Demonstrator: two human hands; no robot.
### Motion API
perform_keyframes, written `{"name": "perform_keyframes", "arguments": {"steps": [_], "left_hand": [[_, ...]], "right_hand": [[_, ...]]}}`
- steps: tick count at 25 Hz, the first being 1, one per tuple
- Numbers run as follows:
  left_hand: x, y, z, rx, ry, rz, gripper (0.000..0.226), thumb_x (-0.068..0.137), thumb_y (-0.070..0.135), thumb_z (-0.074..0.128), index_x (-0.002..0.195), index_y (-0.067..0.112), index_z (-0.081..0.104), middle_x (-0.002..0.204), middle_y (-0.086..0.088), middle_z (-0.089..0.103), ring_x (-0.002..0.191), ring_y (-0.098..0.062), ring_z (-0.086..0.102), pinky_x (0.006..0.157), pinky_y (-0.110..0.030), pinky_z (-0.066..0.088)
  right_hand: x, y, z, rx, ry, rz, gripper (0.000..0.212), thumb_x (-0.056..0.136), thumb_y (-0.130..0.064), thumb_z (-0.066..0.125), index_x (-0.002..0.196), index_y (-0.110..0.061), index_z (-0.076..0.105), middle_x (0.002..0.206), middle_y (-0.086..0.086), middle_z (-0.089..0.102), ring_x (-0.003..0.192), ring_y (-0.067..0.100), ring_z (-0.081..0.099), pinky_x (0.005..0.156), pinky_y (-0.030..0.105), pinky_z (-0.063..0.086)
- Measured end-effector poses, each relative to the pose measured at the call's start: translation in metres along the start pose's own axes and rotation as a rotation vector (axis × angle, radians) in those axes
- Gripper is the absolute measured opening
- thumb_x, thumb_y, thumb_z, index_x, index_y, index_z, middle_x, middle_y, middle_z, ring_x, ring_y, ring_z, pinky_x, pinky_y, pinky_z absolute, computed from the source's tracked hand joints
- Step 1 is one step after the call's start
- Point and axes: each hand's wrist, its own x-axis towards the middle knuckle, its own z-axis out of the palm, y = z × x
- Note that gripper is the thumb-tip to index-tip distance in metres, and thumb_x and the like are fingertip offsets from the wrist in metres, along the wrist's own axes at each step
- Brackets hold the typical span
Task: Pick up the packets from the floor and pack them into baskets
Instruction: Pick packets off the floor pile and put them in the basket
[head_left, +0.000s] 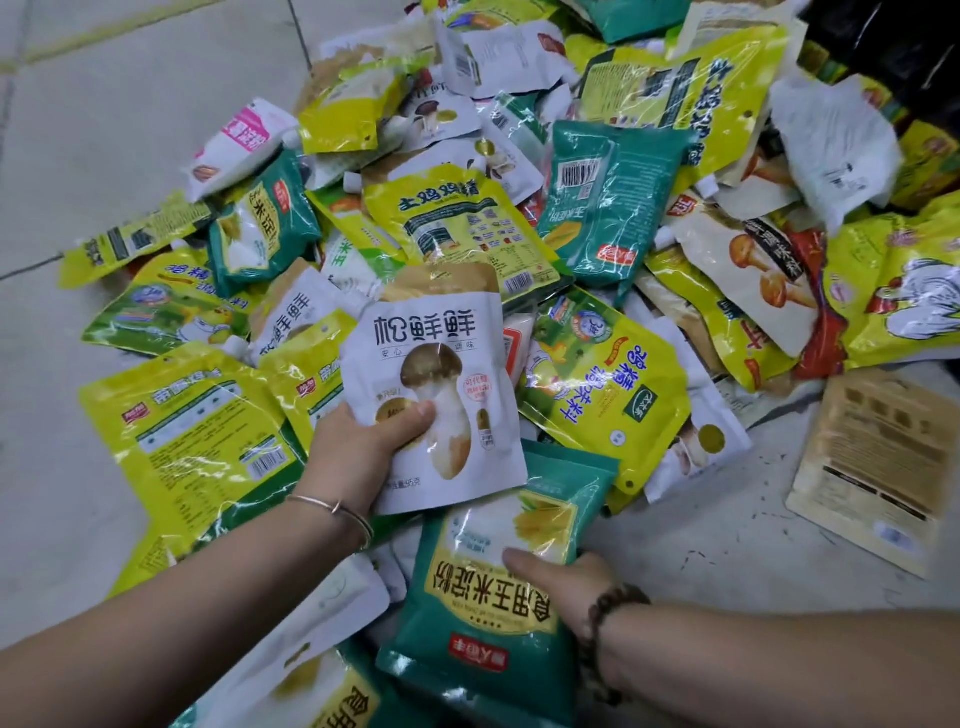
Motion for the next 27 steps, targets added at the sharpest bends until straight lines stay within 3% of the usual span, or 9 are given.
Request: {"name": "perform_keyframes", "arguments": {"steps": [4, 9, 12, 14, 17, 19, 23, 27], "left_hand": [[0.001, 0.001, 0.004, -0.001, -0.043, 0.011, 0.016, 0.074, 0.001, 0.071, 0.085, 0.013, 0.069, 0.08, -0.004, 0.074, 0.069, -0.021, 0.069, 0.068, -0.033, 0.057], [-0.003, 0.003, 0.021, -0.068, -0.138, 0.005, 0.016, 0.076, 0.004, 0.067, 0.089, 0.012, 0.069, 0.083, -0.005, 0.074, 0.071, -0.02, 0.07, 0.071, -0.035, 0.058], [-0.009, 0.003, 0.043, -0.07, -0.219, -0.005, 0.024, 0.066, 0.009, 0.073, 0.09, 0.011, 0.07, 0.088, -0.008, 0.074, 0.075, -0.022, 0.07, 0.078, -0.041, 0.056], [-0.011, 0.004, 0.062, -0.07, -0.286, -0.004, 0.032, 0.061, 0.007, 0.076, 0.092, 0.01, 0.07, 0.091, -0.009, 0.074, 0.077, -0.023, 0.07, 0.077, -0.041, 0.057], [-0.015, 0.011, 0.096, -0.108, -0.407, 0.014, 0.033, 0.066, 0.013, 0.068, 0.098, 0.01, 0.068, 0.093, -0.009, 0.073, 0.079, -0.023, 0.07, 0.074, -0.038, 0.058], [-0.02, 0.017, 0.117, -0.091, -0.481, 0.041, 0.031, 0.067, 0.009, 0.07, 0.097, 0.01, 0.067, 0.088, -0.006, 0.074, 0.075, -0.02, 0.07, 0.069, -0.033, 0.058], [-0.044, 0.029, 0.162, -0.094, -0.589, 0.103, 0.015, 0.081, 0.0, 0.062, 0.09, 0.012, 0.066, 0.074, 0.001, 0.073, 0.064, -0.012, 0.069, 0.057, -0.024, 0.055], [-0.071, 0.035, 0.198, -0.053, -0.668, 0.159, 0.01, 0.08, 0.008, 0.067, 0.086, 0.015, 0.07, 0.081, 0.002, 0.074, 0.073, -0.016, 0.067, 0.072, -0.034, 0.055]], "right_hand": [[-0.013, -0.007, -0.013, 0.129, 0.034, -0.176, 0.019, 0.079, -0.016, 0.074, 0.095, -0.013, 0.064, 0.08, -0.003, 0.068, 0.072, 0.012, 0.065, 0.06, 0.023, 0.05], [-0.03, -0.02, -0.055, 0.168, 0.156, -0.442, 0.008, 0.083, -0.005, 0.066, 0.087, -0.011, 0.067, 0.064, -0.009, 0.071, 0.058, 0.003, 0.065, 0.053, 0.016, 0.05], [-0.048, -0.028, -0.086, 0.287, 0.305, -0.522, 0.014, 0.088, -0.008, 0.057, 0.076, -0.012, 0.062, 0.05, -0.008, 0.065, 0.042, 0.001, 0.058, 0.04, 0.013, 0.044], [-0.058, -0.034, -0.112, 0.344, 0.465, -0.56, 0.019, 0.092, -0.014, 0.053, 0.075, -0.015, 0.06, 0.048, -0.01, 0.064, 0.041, -0.001, 0.057, 0.039, 0.013, 0.043], [-0.071, -0.04, -0.151, 0.351, 0.733, -0.614, 0.032, 0.096, -0.025, 0.049, 0.067, -0.016, 0.058, 0.047, -0.017, 0.061, 0.042, -0.005, 0.053, 0.042, 0.008, 0.04], [-0.084, -0.045, -0.173, 0.409, 0.876, -0.636, 0.04, 0.098, -0.031, 0.045, 0.063, -0.014, 0.056, 0.044, -0.009, 0.058, 0.04, -0.006, 0.049, 0.041, 0.004, 0.036], [-0.123, -0.037, -0.211, 0.532, 1.072, -0.76, 0.039, 0.098, -0.03, 0.045, 0.063, -0.016, 0.053, 0.043, -0.011, 0.056, 0.037, -0.009, 0.047, 0.04, 0.007, 0.035], [-0.16, -0.023, -0.238, 0.487, 1.182, -0.836, 0.034, 0.096, -0.022, 0.051, 0.062, -0.017, 0.051, 0.042, -0.018, 0.054, 0.038, -0.005, 0.046, 0.039, 0.01, 0.035]]}}
